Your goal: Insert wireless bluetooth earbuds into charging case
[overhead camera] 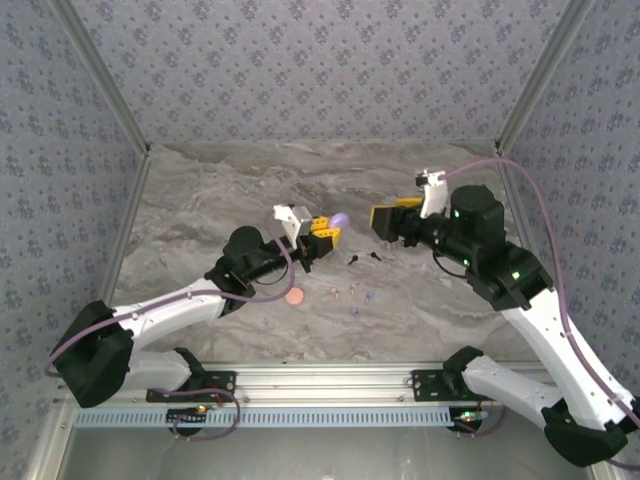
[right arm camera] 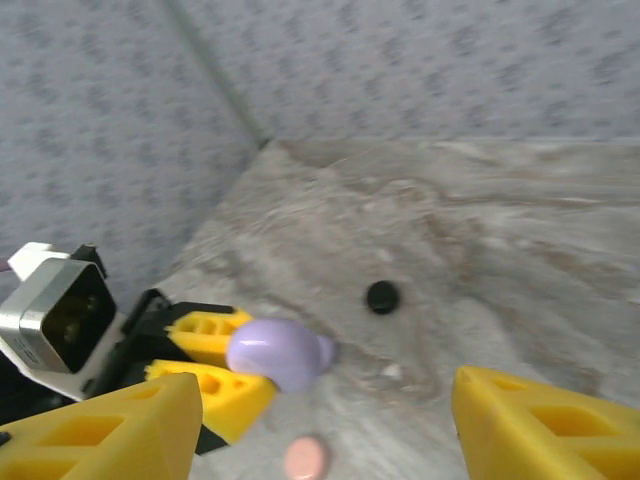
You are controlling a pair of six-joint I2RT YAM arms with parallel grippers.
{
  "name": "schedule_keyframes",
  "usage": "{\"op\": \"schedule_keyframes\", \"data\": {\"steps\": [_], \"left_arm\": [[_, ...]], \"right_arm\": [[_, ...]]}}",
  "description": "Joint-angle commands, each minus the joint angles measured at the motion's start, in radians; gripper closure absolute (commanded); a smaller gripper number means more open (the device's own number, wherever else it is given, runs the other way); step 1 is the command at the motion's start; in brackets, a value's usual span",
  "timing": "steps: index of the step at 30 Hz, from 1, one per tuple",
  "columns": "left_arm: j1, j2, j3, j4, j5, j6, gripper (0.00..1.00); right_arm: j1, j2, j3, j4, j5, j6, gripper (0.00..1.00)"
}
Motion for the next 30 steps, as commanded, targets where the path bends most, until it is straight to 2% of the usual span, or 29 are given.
{"op": "schedule_keyframes", "data": {"steps": [1, 7, 12, 16, 25, 30], "left_arm": [[0.047, 0.063, 0.058, -0.159, -0.074, -0.089, 1.00], [0.070, 0.304, 0.267, -0.436, -0.166, -0.154, 1.00], [0.072, 0.502, 0.433, -0.514, -0.191, -0.223, 1.00], [0.072, 0.630, 0.594, -0.651, -0.206, -0.266, 1.00], [0.081, 0.816, 0.740, -0.679, -0.145, -0.355, 1.00], [0.085, 0.859, 0.743, -0.665, -0.122, -0.398, 0.94]], "right_arm": [[-0.023, -0.047, -0.083, -0.081, 0.213, 0.015, 0.28], [-0.074, -0.077, -0.135, -0.100, 0.185, 0.031, 0.27], [-0.087, -0.087, -0.144, -0.118, 0.181, 0.029, 0.27], [-0.094, -0.100, -0.158, -0.128, 0.176, 0.026, 0.27], [-0.113, -0.118, -0.187, -0.148, 0.164, 0.009, 0.27], [-0.124, -0.121, -0.192, -0.160, 0.156, -0.003, 0.27]]}}
